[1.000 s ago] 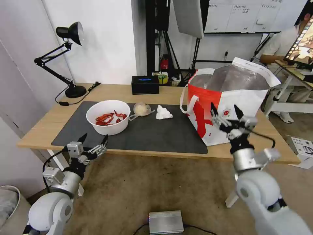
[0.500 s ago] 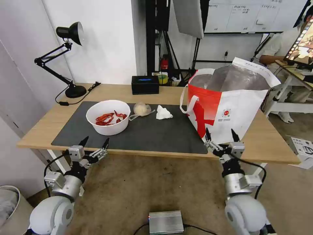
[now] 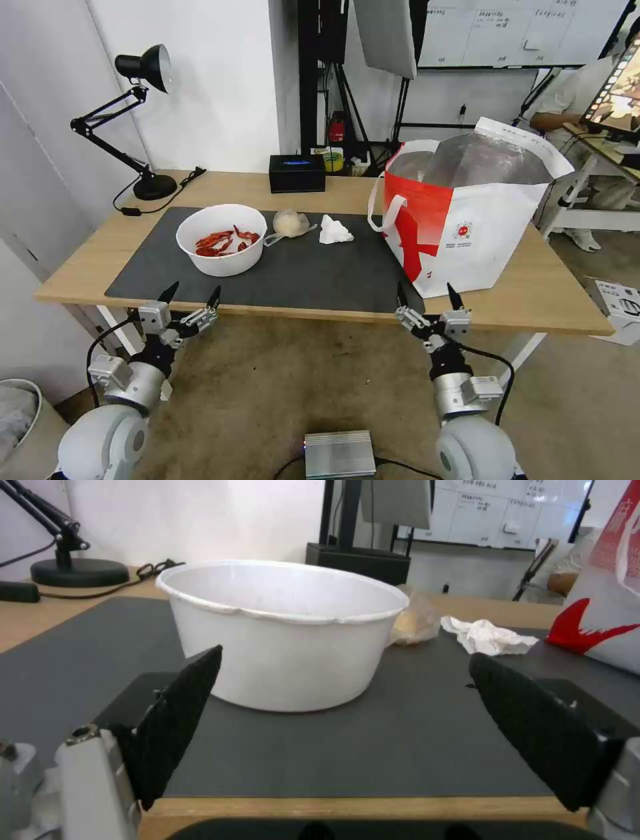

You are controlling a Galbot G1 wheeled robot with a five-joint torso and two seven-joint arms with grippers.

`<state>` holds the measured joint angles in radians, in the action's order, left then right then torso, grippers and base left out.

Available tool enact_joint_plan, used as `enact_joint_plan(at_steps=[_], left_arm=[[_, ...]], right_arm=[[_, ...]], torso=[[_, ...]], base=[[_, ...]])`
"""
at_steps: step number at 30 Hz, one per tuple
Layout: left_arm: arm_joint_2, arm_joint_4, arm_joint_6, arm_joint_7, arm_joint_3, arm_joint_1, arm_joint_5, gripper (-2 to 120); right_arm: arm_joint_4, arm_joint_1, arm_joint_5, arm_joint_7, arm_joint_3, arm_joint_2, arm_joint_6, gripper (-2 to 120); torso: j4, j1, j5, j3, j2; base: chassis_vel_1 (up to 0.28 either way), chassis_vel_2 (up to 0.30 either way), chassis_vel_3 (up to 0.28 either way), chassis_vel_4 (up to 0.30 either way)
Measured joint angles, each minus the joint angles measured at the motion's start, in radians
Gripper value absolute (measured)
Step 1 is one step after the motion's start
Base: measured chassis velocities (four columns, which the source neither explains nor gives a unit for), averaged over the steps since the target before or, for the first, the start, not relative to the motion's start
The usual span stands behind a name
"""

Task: Pick up the trash from the table and place it into the takeout bag.

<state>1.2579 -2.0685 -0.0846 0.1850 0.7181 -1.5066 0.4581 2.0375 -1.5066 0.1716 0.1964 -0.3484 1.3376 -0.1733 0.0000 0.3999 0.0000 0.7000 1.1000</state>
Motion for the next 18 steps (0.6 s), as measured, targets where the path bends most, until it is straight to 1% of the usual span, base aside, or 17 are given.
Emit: enact_joint_plan(at_steps=[7, 18], left_arm=[[-0.005, 0.001, 0.001, 0.0, 0.0, -0.004, -0.001, 100], [-0.017, 0.006, 0.001, 0.0, -0.004, -0.002, 0.0, 100]], right_arm=[[-0.011, -0.005, -0.011, -0.006, 0.005, 0.017, -0.01, 100], [-0.017, -0.007, -0.01, -0.01, 0.002, 0.01, -0.016, 100]], torso=[[0.0, 0.0, 0.0001, 0.0, 0.0], [0.0, 0.0, 0.0, 0.0, 0.0]], base=[[0.0, 0.0, 0.0, 0.0], [0.0, 0.0, 0.0, 0.0]])
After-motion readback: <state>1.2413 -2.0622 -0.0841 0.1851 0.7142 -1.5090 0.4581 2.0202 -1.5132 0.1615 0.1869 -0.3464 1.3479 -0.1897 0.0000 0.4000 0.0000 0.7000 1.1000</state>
